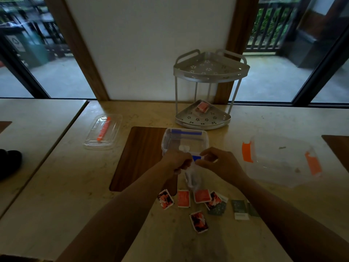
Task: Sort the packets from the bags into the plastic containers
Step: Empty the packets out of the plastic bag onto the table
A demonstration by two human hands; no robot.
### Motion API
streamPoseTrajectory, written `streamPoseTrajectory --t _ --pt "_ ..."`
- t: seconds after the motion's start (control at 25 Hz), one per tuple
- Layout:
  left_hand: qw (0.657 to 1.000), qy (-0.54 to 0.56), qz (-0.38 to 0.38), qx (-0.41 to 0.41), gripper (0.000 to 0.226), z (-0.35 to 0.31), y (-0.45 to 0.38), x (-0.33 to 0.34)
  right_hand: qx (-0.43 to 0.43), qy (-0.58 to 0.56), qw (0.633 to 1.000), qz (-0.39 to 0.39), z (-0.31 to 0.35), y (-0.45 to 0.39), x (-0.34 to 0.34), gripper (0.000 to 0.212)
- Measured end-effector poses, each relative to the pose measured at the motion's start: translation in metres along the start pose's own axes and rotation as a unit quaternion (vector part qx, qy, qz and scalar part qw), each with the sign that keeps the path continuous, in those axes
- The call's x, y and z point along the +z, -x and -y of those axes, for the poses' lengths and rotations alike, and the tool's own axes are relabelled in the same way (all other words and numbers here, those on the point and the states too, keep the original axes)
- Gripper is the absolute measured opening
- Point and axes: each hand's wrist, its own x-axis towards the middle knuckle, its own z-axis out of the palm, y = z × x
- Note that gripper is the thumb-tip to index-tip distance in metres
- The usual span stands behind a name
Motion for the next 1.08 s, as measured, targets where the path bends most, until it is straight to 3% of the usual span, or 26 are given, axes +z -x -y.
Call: streamPoseTrajectory --t 0.16,0.36,0.48,0.72,1.08 --pt "0.994 -0.075 0.044 0.063 0.021 0.004 -0.001 0.000 0.012 -0.010 0.998 0.064 0.011 -0.016 0.002 0.022" --pt "0.971 -0.184 0.072 0.131 0.013 0.009 -0.008 -0.007 0.094 -0.095 0.983 0.130 0.010 -0.016 -0.003 0.010" --pt "0.960 -0.212 0.088 0.161 0.013 0.010 -0.005 -0.010 0.079 -0.070 0.983 0.149 0.012 -0.012 -0.003 0.008" --pt "0.949 -0.245 0.079 0.179 0.012 0.009 -0.007 -0.003 0.048 0.048 0.989 0.131 0.017 -0.010 0.010 0.022" --pt "0.944 -0.277 0.031 0.175 0.023 0.001 -0.001 0.000 0.020 0.066 0.993 0.096 0.019 -0.013 0.008 0.022"
